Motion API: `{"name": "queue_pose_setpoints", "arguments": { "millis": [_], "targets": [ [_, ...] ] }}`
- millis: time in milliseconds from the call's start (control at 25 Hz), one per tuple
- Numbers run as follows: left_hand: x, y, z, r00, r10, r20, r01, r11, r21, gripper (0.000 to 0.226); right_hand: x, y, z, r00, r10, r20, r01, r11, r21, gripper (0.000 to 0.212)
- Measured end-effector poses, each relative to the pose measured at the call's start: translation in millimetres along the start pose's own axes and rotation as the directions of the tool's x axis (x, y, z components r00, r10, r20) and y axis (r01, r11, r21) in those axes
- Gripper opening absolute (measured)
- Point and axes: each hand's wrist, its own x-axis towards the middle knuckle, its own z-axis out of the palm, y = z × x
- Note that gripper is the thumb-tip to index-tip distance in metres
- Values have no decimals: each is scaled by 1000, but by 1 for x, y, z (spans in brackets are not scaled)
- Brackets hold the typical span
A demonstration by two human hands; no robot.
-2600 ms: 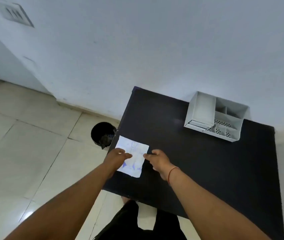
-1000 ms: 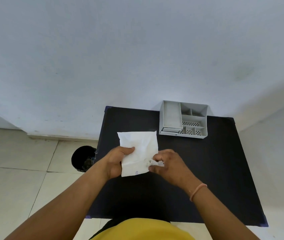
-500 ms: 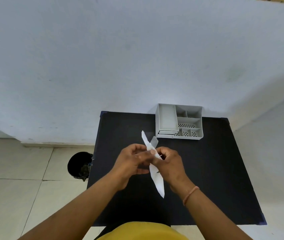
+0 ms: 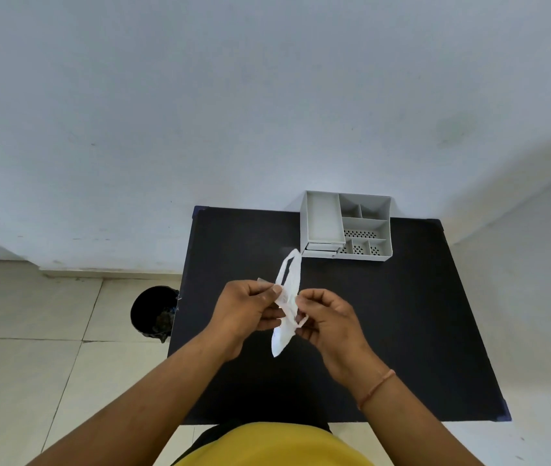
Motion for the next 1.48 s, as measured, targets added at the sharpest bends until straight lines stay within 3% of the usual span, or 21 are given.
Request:
{"name": "queue_pose_setpoints", "arguments": {
  "millis": [80, 120, 160, 200, 240, 320, 360, 400, 480, 520, 600, 720, 840, 880, 960, 1040, 1120, 1200, 1320, 1400, 1480],
  "targets": [
    [1, -4, -6, 998, 35, -61, -35, 999, 2, 14, -3, -4, -5, 998, -7, -66, 5, 1000, -26, 12],
    [1, -6, -8, 993, 61, -99, -59, 998, 27, 13, -4, -6, -9, 997, -63, -55, 48, 968, -246, 16],
    [1, -8, -9, 987, 94, -128, -86, 994, 60, 12, -6, -7, -13, 991, -135, -10, 109, 838, -535, 22],
    [1, -9, -9, 980, 130, -148, -115, 988, 103, 11, -9, -8, -15, 971, -234, 47, 183, 603, -776, 28],
    [0, -9, -8, 973, 165, -160, -142, 979, 146, 11, -13, -9, -16, 918, -384, 96, 257, 392, -883, 33],
    [-2, -10, -5, 960, 227, -162, -191, 959, 210, 6, -18, -14, -12, 742, -653, 153, 409, 260, -875, 24],
    [-4, -10, -3, 956, 250, -157, -211, 950, 228, 5, -13, -14, -9, 720, -678, 148, 446, 288, -848, 18],
    [-6, -10, -2, 953, 262, -151, -222, 945, 238, 6, -6, -16, -6, 785, -606, 132, 436, 388, -812, 19],
    [-9, -11, -1, 950, 279, -138, -236, 935, 265, 11, 14, -10, 4, 970, -207, 124, 231, 644, -730, 26],
    [-11, -12, -1, 947, 295, -126, -249, 924, 290, 13, 21, -4, 9, 989, -22, 143, 116, 711, -693, 27],
    [-14, -15, 1, 938, 328, -115, -266, 890, 369, 8, 28, 10, 18, 969, 132, 207, 41, 742, -669, 26],
    [-17, -20, -2, 944, 329, -19, -284, 841, 461, 7, 26, 19, 22, 969, 73, 237, 140, 628, -766, 24],
    [-24, -18, -18, 940, 239, 242, -300, 917, 262, 15, 16, 8, 18, 952, -102, 290, 298, 532, -792, 8],
    [-25, -15, -25, 936, 265, 233, -301, 944, 135, 16, 14, 3, 15, 941, -154, 300, 335, 521, -785, 8],
    [-11, -10, -42, 944, 329, -18, -329, 944, 25, 20, 6, -12, 7, 935, -170, 310, 348, 602, -718, 24],
    [11, -3, -62, 966, 222, -135, -210, 973, 98, 50, -5, -30, -2, 903, -167, 396, 386, 720, -577, 36],
    [30, -2, -77, 996, -32, 81, 33, 999, -6, 66, -12, -39, -12, 862, -174, 476, 429, 750, -504, 42],
    [33, -4, -82, 943, -156, 295, 202, 971, -131, 52, -10, -37, -16, 875, -217, 433, 441, 726, -527, 40],
    [36, -19, -78, 939, -128, 318, 176, 976, -127, 50, -2, -25, -21, 933, -218, 288, 337, 809, -481, 27],
    [36, -27, -76, 937, -139, 321, 189, 973, -131, 49, -3, -23, -26, 959, -62, 277, 132, 961, -244, 28],
    [34, -32, -77, 922, -161, 352, 212, 971, -112, 51, -6, -21, -28, 955, 121, 270, -109, 992, -59, 39]
  ]
}}
